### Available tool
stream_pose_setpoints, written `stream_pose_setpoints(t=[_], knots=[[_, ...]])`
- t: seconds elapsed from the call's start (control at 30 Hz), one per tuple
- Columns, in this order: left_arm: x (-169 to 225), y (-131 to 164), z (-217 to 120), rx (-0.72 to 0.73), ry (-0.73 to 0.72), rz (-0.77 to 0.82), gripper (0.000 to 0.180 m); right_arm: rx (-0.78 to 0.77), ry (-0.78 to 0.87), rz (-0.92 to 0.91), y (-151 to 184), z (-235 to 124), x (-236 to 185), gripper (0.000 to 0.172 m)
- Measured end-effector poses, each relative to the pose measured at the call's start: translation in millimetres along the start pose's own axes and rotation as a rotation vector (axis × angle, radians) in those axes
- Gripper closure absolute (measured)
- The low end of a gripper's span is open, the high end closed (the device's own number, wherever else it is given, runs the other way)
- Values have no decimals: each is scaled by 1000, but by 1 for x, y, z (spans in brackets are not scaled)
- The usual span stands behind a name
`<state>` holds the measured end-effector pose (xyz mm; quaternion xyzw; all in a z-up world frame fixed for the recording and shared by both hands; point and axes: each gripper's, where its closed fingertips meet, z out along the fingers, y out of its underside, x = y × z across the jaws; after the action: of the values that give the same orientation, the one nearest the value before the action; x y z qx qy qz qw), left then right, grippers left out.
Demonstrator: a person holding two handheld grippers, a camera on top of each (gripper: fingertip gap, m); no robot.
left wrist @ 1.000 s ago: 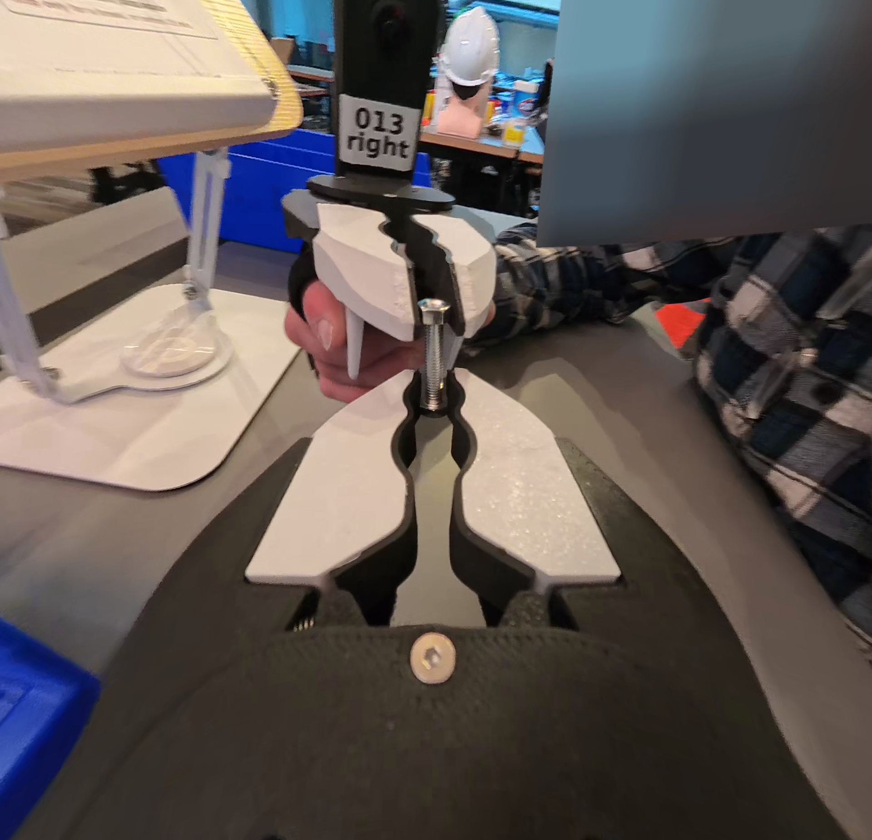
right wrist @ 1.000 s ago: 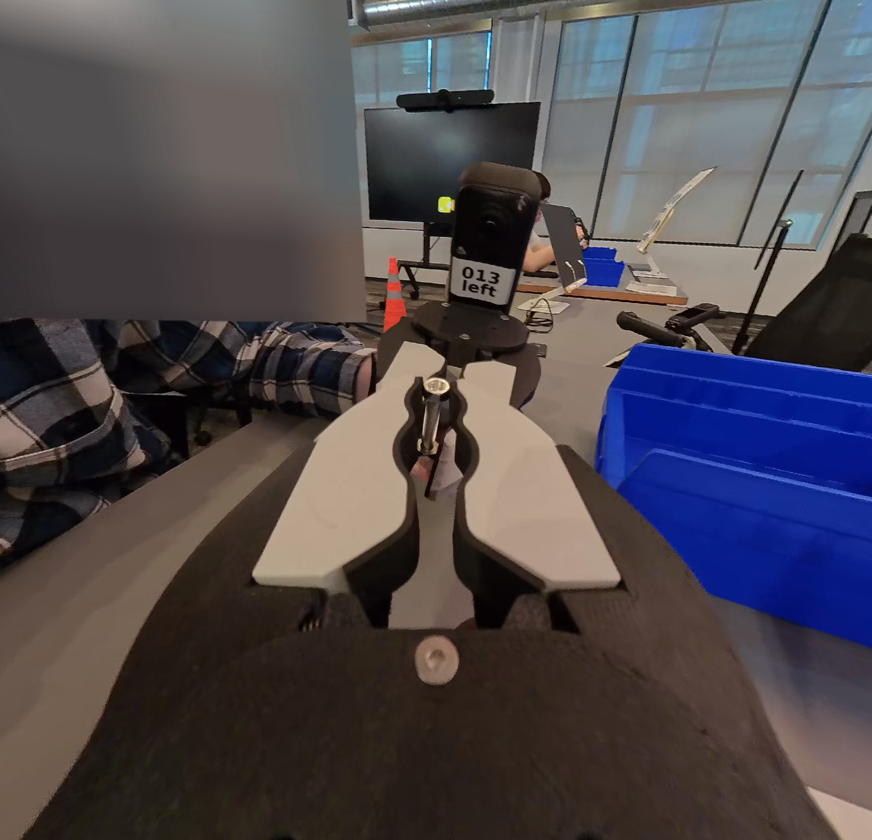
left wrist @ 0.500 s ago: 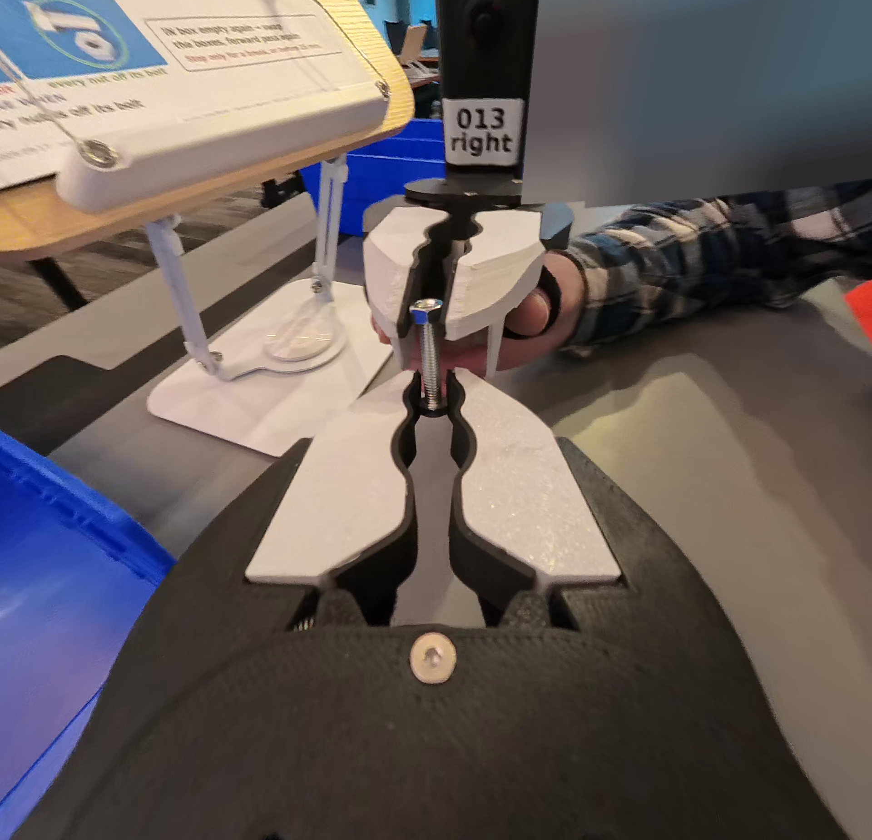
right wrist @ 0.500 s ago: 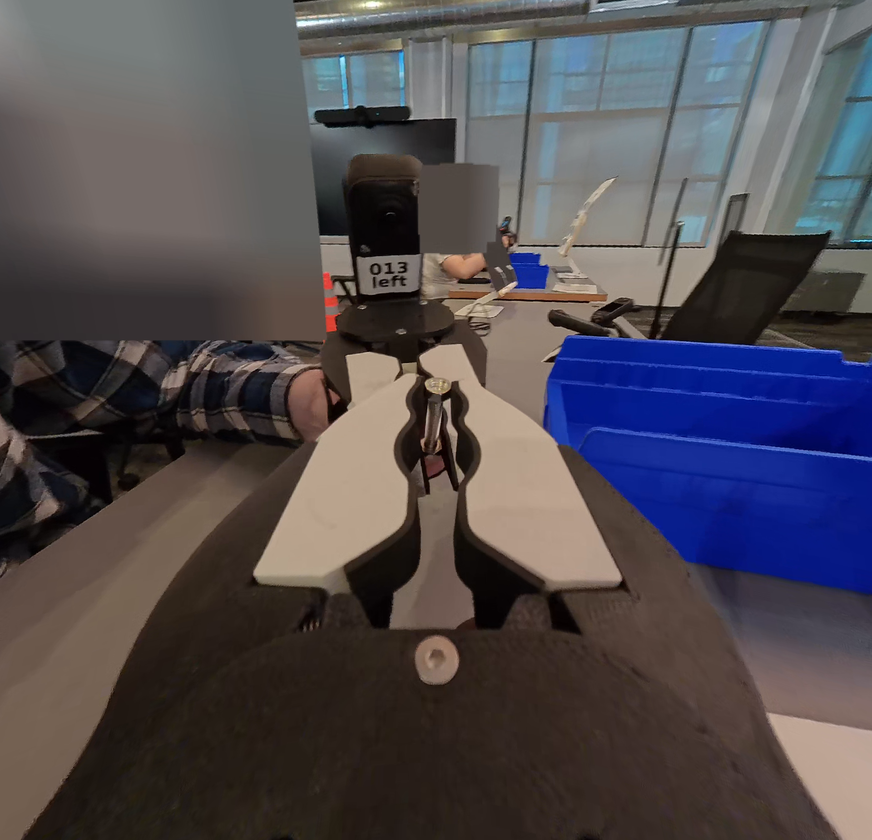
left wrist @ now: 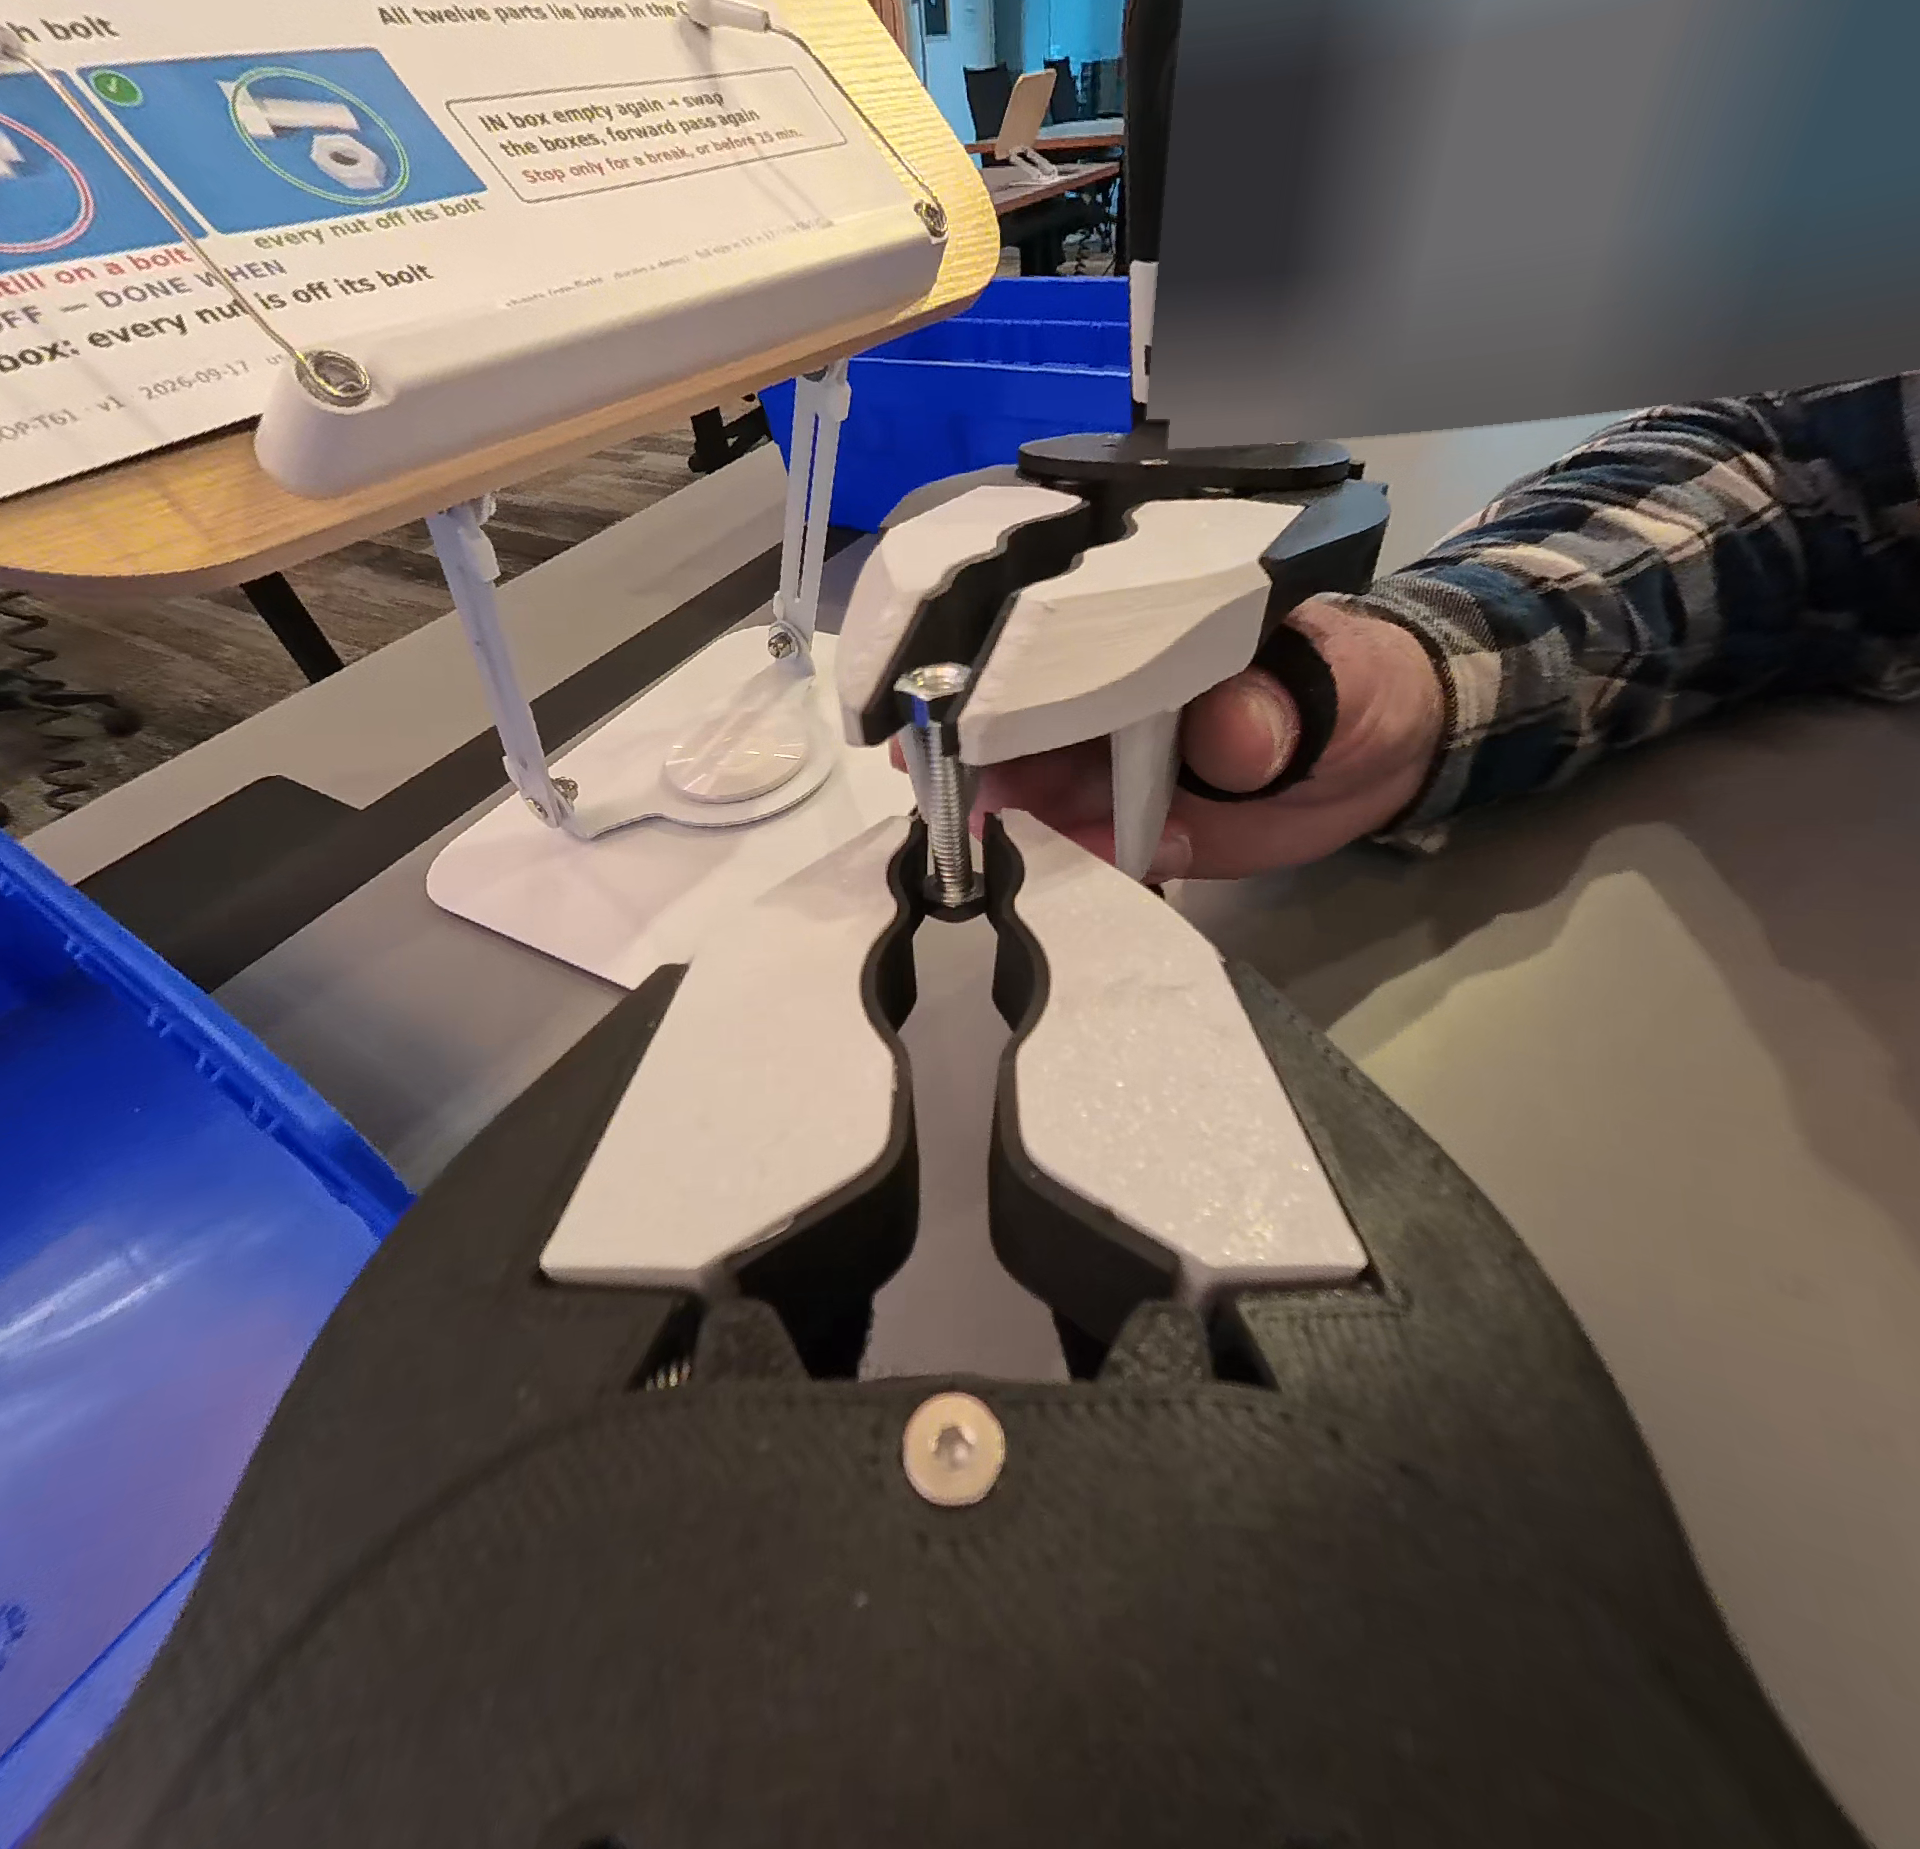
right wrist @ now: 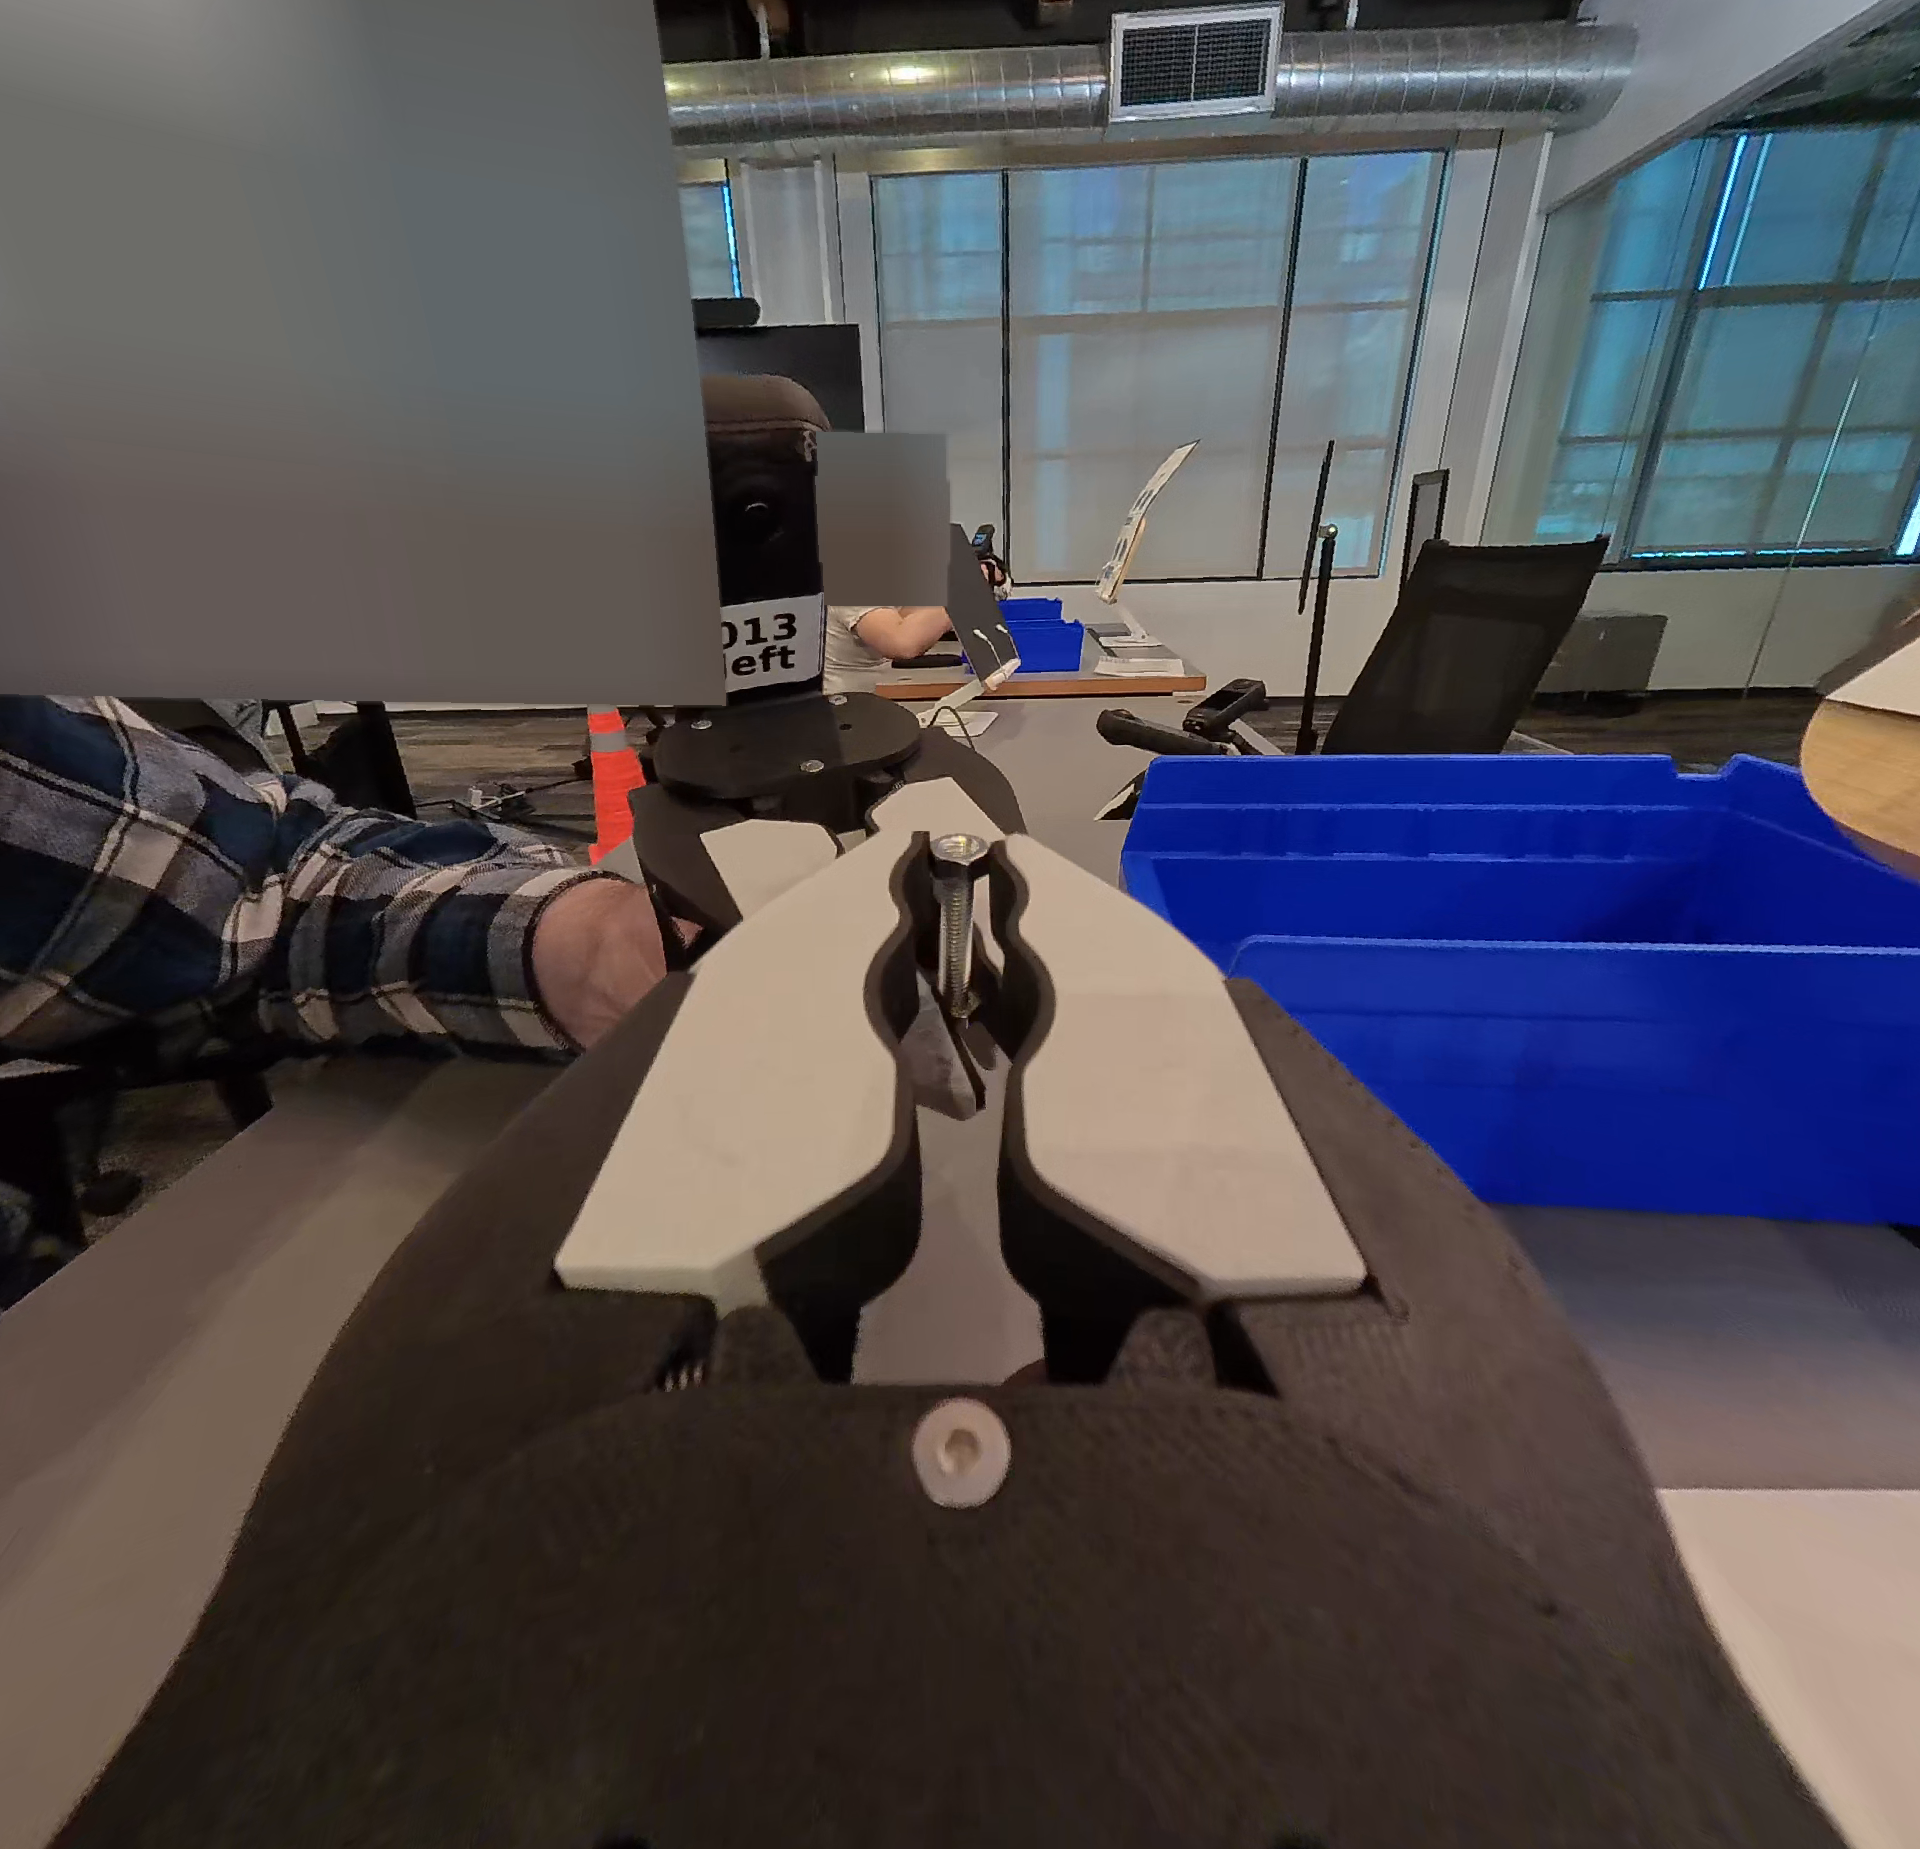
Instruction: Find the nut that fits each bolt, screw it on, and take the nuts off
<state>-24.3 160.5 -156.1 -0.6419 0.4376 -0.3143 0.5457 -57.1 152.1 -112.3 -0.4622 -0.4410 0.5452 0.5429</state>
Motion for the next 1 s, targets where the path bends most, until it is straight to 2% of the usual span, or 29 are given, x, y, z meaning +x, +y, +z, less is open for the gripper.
stream_pose_setpoints(t=[0.1, 0.3, 0.43, 0.73, 1.0], knots=[[0, 1, 0, -1, 5, -7, 171, -6, -5, 4, 1, 0, 0, 160], [4, 1, 3, -7, 24, 2, 171, -7, -7, 6, 1, 0, 1, 149], [6, 1, 3, 0, 50, -14, 171, -14, -16, 5, 3, 0, 2, 132], [6, 6, 5, -15, 81, -53, 171, -46, -112, -23, 7, 0, -11, 137], [-3, 3, -1, 14, 73, -100, 171, -49, -105, -27, 7, -1, -10, 136]])
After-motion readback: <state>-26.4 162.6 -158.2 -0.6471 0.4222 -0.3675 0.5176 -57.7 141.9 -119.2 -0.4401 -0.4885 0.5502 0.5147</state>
